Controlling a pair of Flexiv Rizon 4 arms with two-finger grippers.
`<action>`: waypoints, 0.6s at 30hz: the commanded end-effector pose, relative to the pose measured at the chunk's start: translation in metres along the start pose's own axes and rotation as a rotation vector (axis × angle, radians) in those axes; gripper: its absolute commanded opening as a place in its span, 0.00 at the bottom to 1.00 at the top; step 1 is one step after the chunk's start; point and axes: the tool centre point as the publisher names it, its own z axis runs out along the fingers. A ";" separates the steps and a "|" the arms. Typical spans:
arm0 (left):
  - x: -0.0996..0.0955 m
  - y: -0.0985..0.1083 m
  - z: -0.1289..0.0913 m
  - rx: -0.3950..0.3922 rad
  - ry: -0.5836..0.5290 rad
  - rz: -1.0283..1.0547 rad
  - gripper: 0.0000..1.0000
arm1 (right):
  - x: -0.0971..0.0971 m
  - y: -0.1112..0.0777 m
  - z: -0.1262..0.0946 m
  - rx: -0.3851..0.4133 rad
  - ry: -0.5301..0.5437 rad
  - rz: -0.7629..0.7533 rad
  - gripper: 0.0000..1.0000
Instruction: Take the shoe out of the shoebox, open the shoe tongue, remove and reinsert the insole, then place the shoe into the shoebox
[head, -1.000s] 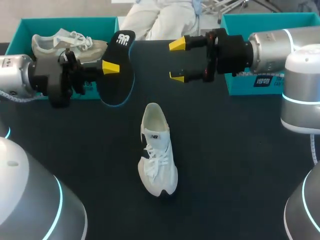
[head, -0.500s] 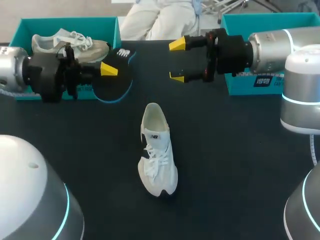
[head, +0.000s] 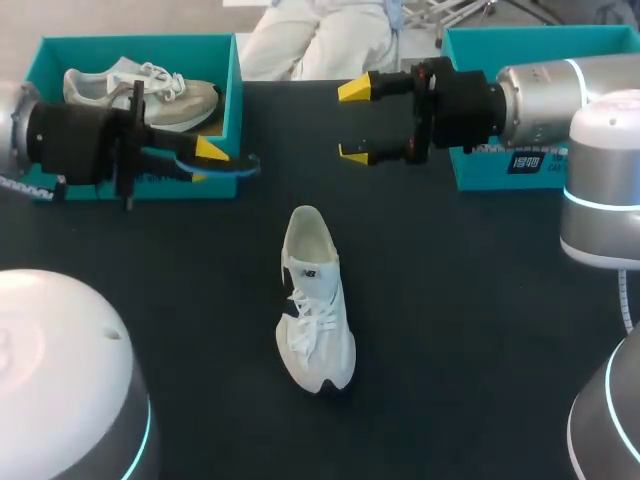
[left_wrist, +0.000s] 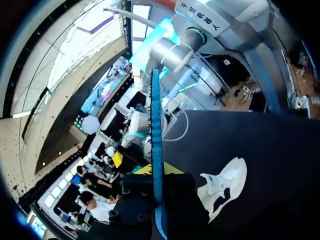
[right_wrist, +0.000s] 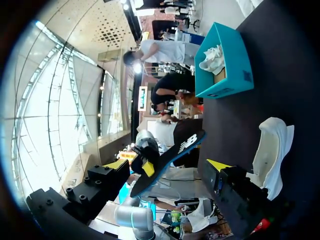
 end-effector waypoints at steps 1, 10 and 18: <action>-0.005 0.000 -0.002 0.127 0.053 -1.447 0.00 | 0.000 -0.001 0.001 0.000 -0.005 0.001 1.00; -0.015 0.004 0.000 0.293 -0.194 -2.016 0.00 | 0.000 -0.001 0.001 0.000 -0.005 0.001 1.00; -0.016 0.006 -0.001 0.286 -0.236 -2.082 0.00 | 0.000 -0.001 0.001 0.000 -0.005 0.001 1.00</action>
